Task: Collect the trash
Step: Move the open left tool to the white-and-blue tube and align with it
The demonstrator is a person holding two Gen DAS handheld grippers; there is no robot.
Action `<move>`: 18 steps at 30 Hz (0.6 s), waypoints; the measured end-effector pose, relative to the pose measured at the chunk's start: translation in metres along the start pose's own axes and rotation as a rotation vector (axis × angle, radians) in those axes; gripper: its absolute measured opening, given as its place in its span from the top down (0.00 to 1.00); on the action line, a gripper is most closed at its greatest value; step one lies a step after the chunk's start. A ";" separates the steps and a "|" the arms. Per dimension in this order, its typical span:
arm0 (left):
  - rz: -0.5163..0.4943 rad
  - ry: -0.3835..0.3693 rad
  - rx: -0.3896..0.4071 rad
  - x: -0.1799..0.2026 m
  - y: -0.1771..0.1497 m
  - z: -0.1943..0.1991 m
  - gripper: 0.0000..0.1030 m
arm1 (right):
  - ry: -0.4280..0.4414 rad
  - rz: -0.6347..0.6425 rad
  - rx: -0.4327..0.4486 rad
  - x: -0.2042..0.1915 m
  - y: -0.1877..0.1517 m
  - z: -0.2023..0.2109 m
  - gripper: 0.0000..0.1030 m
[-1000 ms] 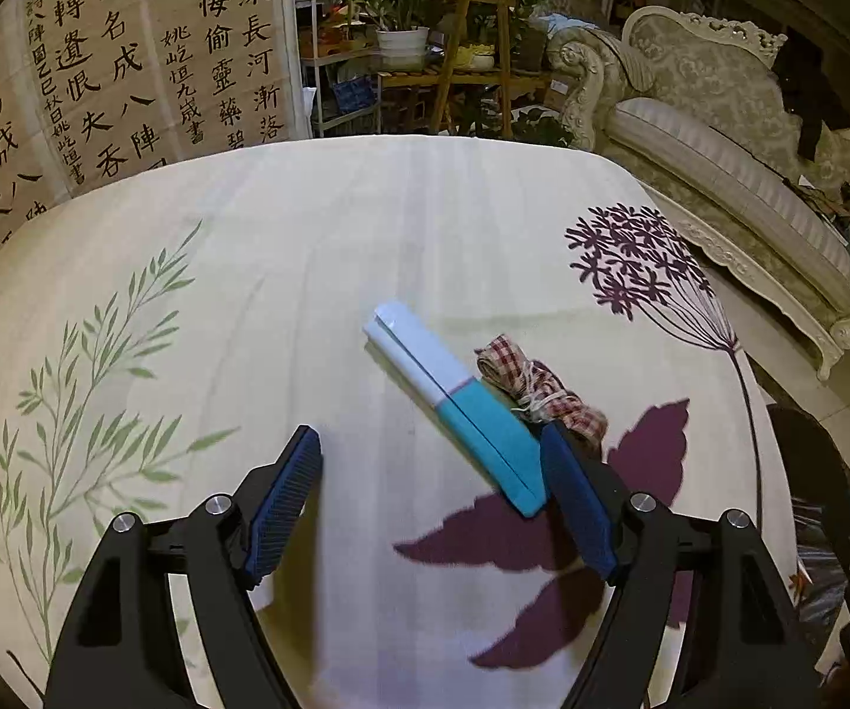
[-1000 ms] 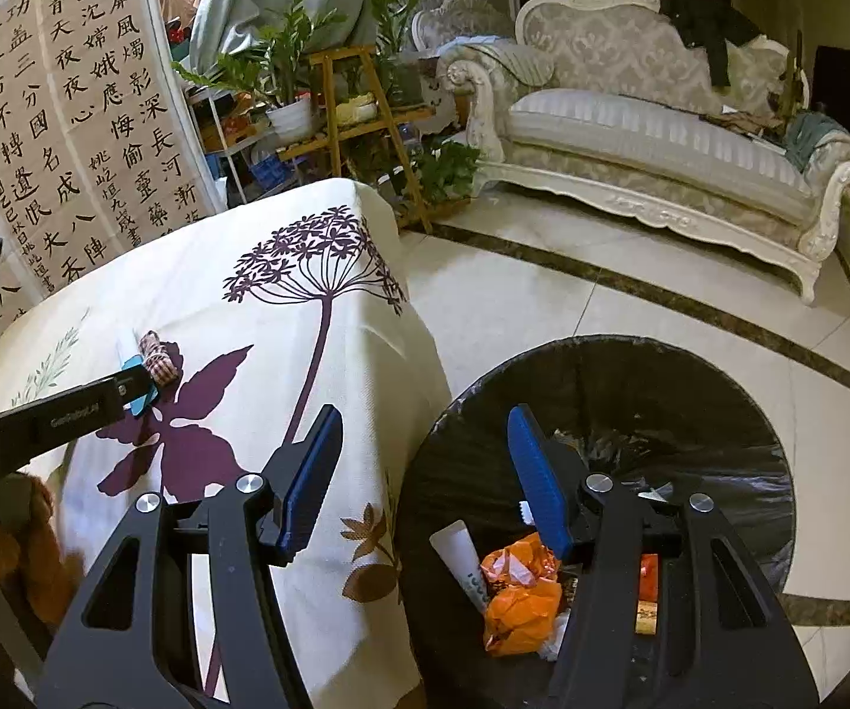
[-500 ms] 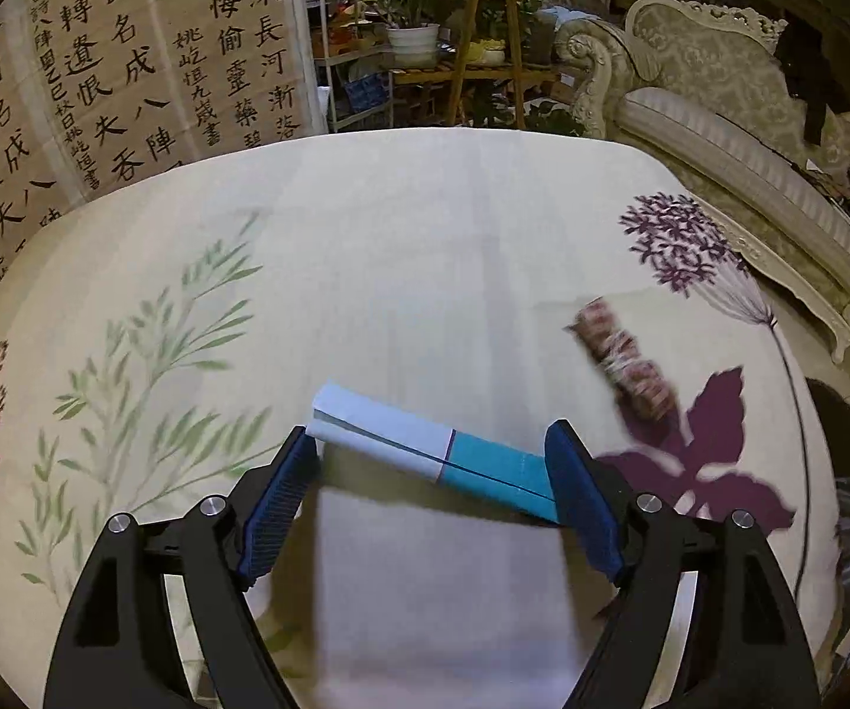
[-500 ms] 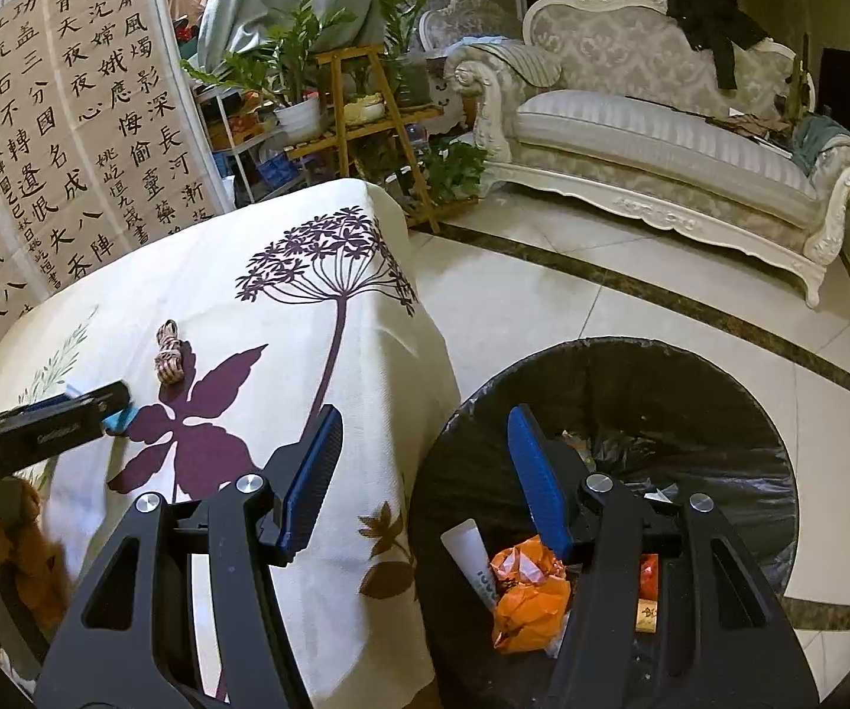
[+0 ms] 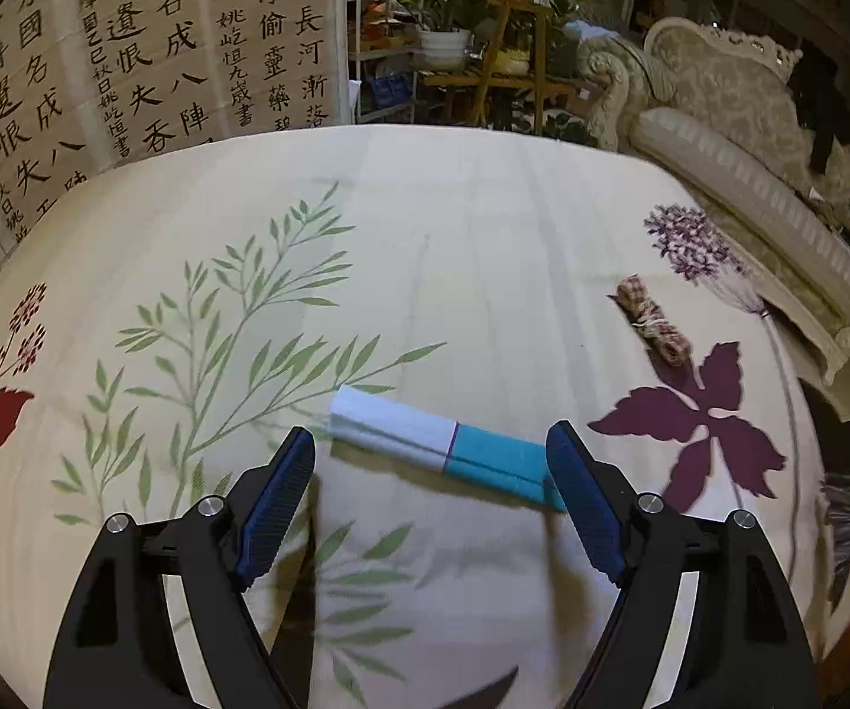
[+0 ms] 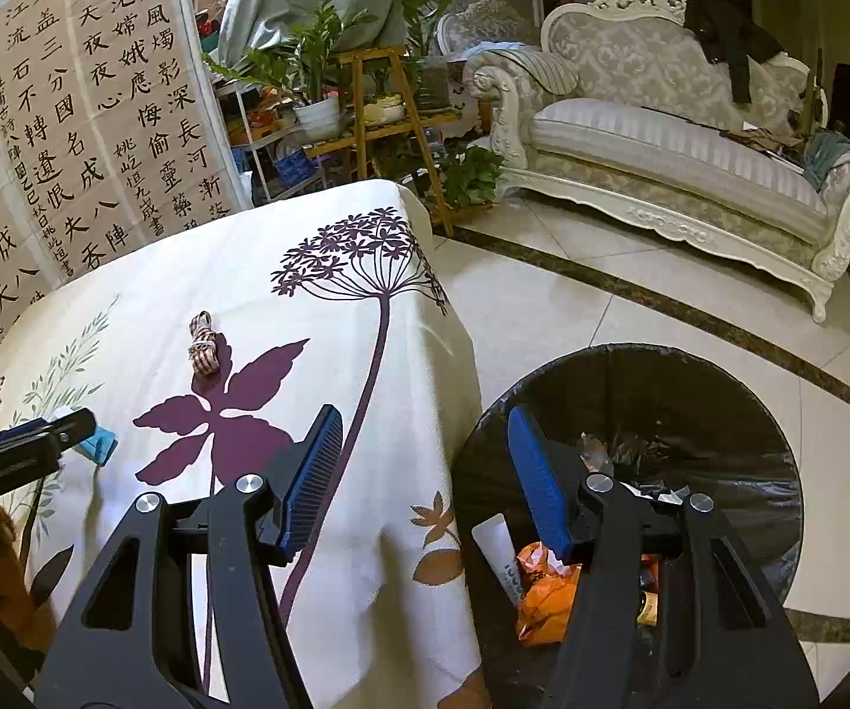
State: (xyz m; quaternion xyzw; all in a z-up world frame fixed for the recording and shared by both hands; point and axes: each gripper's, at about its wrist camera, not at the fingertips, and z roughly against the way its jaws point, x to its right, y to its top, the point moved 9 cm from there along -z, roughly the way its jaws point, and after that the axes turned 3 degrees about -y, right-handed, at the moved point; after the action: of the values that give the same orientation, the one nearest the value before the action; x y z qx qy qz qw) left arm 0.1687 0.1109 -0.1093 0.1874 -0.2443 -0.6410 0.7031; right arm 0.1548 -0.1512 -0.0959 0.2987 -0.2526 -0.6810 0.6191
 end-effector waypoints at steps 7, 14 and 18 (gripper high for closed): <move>0.031 0.051 -0.034 -0.020 -0.018 0.005 0.24 | 0.009 0.008 0.007 -0.006 0.001 0.005 0.45; 0.054 0.131 -0.037 -0.054 -0.017 -0.002 0.24 | 0.007 0.006 0.004 -0.006 0.001 0.004 0.45; 0.067 0.145 -0.015 -0.065 -0.001 -0.013 0.23 | 0.008 0.011 0.002 -0.007 0.002 0.003 0.45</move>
State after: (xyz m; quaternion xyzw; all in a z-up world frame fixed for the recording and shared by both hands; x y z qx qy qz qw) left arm 0.1717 0.1746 -0.1266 0.2198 -0.1939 -0.6038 0.7413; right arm 0.1545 -0.1448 -0.0915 0.3002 -0.2525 -0.6762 0.6236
